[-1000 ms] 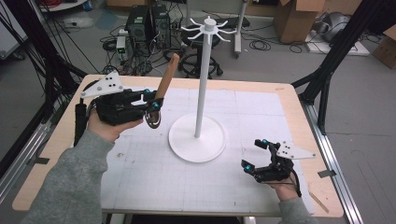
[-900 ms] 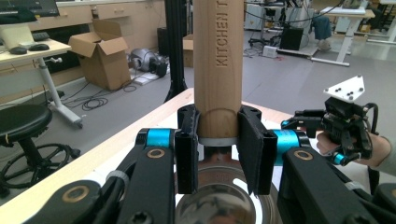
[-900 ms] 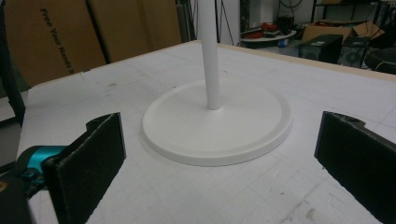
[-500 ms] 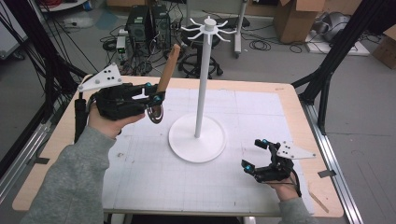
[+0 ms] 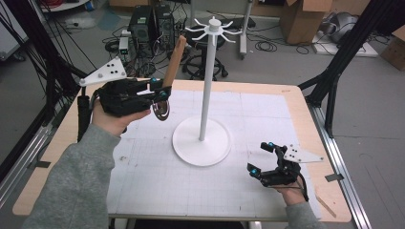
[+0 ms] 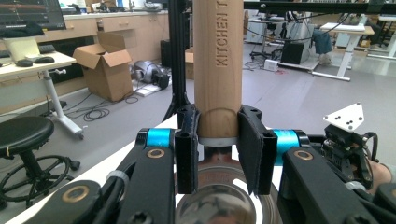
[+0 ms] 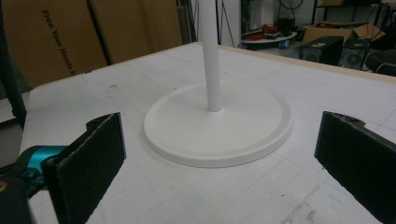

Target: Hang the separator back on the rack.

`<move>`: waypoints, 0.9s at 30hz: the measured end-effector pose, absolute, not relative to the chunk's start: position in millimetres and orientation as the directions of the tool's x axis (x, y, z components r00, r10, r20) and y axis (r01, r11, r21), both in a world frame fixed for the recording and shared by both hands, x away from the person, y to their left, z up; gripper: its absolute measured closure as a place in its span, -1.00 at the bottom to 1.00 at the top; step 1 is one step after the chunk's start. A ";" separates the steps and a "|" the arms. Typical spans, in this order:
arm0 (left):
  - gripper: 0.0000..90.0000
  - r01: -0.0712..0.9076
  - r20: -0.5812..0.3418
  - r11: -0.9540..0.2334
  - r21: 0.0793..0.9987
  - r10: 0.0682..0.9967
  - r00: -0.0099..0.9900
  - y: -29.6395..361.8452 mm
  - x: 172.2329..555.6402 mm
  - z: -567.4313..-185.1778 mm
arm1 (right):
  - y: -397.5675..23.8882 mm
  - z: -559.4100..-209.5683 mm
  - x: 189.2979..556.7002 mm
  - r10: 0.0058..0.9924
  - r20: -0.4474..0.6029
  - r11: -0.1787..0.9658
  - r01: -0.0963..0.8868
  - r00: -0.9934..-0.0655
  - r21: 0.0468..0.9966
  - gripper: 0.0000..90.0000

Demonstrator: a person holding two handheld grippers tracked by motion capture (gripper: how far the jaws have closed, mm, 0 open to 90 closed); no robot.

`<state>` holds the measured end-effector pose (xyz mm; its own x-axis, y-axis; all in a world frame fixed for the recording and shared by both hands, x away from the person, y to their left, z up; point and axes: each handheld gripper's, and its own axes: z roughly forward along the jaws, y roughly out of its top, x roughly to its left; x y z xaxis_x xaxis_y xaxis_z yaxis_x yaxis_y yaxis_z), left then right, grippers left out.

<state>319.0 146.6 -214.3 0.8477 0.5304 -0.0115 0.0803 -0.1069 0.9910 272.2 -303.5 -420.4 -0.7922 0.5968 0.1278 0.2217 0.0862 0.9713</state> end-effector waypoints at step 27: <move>0.54 0.084 -0.013 -0.112 0.990 0.522 0.853 135.3 325.3 -207.6 | -303.6 -419.8 271.6 0.596 0.134 0.076 0.222 -0.792 0.972 -0.98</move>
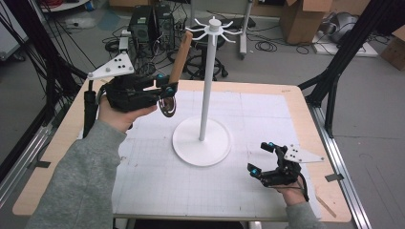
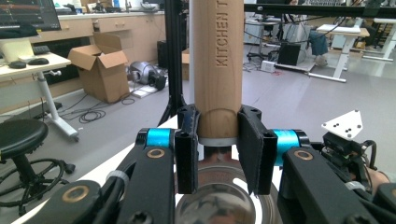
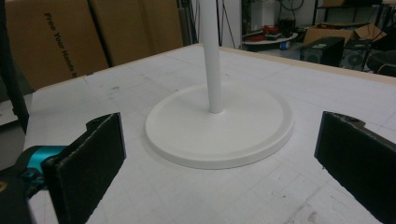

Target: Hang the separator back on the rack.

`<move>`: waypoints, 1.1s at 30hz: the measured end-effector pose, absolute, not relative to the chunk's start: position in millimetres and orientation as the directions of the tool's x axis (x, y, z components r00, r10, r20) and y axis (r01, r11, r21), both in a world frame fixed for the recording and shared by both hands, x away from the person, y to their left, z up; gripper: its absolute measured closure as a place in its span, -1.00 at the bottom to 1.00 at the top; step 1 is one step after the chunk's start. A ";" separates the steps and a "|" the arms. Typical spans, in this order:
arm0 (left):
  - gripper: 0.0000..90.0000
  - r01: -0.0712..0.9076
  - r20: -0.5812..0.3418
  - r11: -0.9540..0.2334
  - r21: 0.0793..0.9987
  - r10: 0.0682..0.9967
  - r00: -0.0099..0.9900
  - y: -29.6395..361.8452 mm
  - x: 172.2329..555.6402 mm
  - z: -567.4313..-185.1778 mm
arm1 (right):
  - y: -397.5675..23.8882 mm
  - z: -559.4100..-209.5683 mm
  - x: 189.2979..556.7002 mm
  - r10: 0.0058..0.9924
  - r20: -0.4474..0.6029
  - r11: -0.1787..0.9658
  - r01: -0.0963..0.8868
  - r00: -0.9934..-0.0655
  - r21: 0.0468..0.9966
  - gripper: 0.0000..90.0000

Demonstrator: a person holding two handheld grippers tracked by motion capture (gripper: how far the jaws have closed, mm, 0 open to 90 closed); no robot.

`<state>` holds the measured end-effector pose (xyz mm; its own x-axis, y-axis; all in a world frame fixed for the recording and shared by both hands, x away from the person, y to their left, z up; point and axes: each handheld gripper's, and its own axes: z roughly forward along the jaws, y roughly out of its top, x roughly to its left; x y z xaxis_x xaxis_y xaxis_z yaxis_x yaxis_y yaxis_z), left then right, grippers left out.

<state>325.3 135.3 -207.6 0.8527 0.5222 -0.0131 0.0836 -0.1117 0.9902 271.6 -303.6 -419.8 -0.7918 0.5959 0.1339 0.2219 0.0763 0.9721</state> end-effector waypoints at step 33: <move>0.54 0.074 -0.006 -0.105 0.992 0.540 0.842 119.7 328.8 -212.6 | -304.5 -419.6 270.9 0.595 0.137 0.071 0.221 -0.792 0.973 -0.98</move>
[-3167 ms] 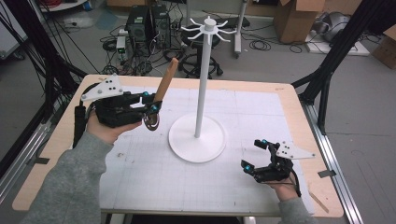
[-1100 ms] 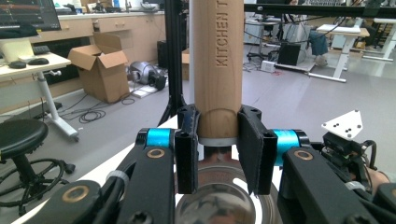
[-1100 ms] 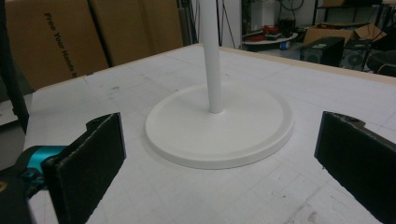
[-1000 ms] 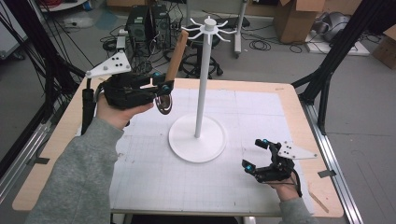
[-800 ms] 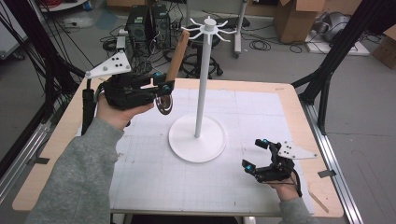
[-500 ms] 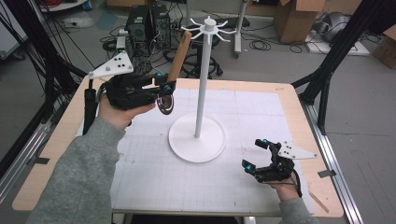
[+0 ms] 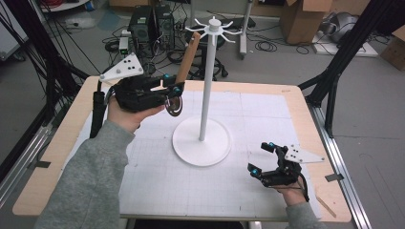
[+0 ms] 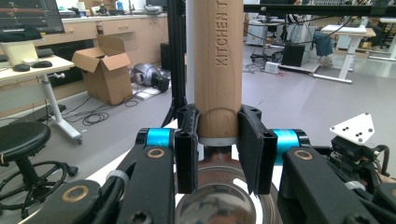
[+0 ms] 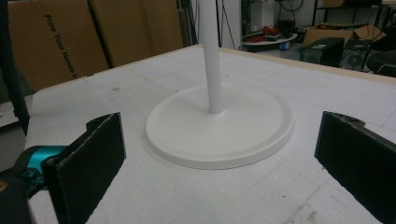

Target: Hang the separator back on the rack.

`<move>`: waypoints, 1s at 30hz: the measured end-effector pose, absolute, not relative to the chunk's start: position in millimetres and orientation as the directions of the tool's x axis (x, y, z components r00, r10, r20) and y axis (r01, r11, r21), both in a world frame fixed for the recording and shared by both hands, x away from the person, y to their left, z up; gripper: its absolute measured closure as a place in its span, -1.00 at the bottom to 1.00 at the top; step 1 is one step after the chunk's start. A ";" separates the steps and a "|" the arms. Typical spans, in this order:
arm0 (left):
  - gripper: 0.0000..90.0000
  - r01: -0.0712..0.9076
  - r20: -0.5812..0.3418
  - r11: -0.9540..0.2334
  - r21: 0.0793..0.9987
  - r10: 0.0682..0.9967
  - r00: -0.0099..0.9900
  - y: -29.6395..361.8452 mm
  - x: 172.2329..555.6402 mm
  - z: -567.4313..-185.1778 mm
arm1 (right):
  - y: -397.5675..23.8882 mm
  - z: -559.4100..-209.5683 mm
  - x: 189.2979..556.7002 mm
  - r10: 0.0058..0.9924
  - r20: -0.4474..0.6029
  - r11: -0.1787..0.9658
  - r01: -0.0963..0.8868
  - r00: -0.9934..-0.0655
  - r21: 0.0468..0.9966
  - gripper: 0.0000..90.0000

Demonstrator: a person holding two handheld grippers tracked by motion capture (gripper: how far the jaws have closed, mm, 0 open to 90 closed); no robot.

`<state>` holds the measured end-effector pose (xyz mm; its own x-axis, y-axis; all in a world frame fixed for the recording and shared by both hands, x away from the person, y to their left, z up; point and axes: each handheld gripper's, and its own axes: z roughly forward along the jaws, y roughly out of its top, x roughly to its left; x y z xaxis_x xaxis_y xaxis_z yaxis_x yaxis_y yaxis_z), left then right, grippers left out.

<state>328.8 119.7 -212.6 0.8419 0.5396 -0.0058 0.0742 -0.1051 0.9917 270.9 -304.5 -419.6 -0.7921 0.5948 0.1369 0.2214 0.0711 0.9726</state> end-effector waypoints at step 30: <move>0.54 0.105 -0.037 -0.092 0.990 0.554 0.832 107.2 339.1 -220.2 | -310.1 -418.9 265.9 0.607 0.129 0.076 0.219 -0.784 0.973 -0.98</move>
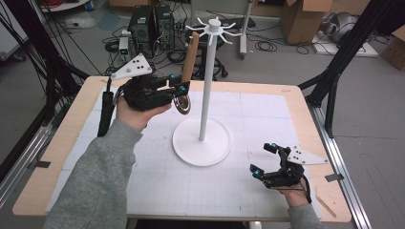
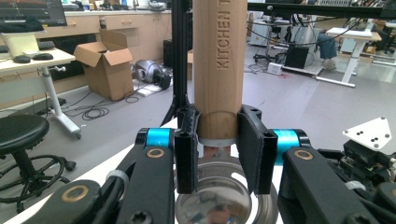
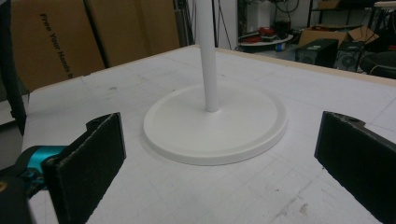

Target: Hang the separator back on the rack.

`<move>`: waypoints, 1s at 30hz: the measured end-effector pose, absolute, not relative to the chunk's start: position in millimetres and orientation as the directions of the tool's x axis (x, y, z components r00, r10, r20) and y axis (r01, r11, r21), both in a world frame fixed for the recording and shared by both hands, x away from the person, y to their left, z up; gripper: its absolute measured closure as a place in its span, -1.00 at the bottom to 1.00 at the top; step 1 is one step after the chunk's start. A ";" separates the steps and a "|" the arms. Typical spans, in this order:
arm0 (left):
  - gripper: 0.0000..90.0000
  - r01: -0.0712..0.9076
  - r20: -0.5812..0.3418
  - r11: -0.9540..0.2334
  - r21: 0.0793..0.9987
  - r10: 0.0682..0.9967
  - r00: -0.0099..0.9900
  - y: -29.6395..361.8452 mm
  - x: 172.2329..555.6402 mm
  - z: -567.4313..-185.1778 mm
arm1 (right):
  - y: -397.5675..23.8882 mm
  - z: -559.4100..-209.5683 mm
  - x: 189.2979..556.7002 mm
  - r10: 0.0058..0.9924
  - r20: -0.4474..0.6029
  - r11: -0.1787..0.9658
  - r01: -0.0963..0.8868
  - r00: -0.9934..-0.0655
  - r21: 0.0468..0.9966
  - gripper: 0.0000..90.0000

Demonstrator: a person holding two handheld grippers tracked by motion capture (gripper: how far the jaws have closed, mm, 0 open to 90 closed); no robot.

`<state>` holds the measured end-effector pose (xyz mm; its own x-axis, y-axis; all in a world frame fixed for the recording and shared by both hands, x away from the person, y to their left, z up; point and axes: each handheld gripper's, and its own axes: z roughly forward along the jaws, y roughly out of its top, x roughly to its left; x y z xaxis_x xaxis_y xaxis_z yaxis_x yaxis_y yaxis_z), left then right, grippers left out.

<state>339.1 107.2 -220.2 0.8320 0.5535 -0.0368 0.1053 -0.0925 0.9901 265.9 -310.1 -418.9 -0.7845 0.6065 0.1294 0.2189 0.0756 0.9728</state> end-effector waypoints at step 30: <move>-0.40 0.084 0.004 -0.149 0.985 0.514 0.858 103.8 342.5 -234.4 | -317.4 -420.8 259.2 0.618 0.131 0.077 0.226 -0.775 0.971 -0.98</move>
<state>342.5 103.8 -234.4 0.8576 0.5143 0.0044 0.0842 -0.1488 0.9853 259.2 -317.4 -420.8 -0.7751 0.6181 0.1312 0.2257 0.0769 0.9712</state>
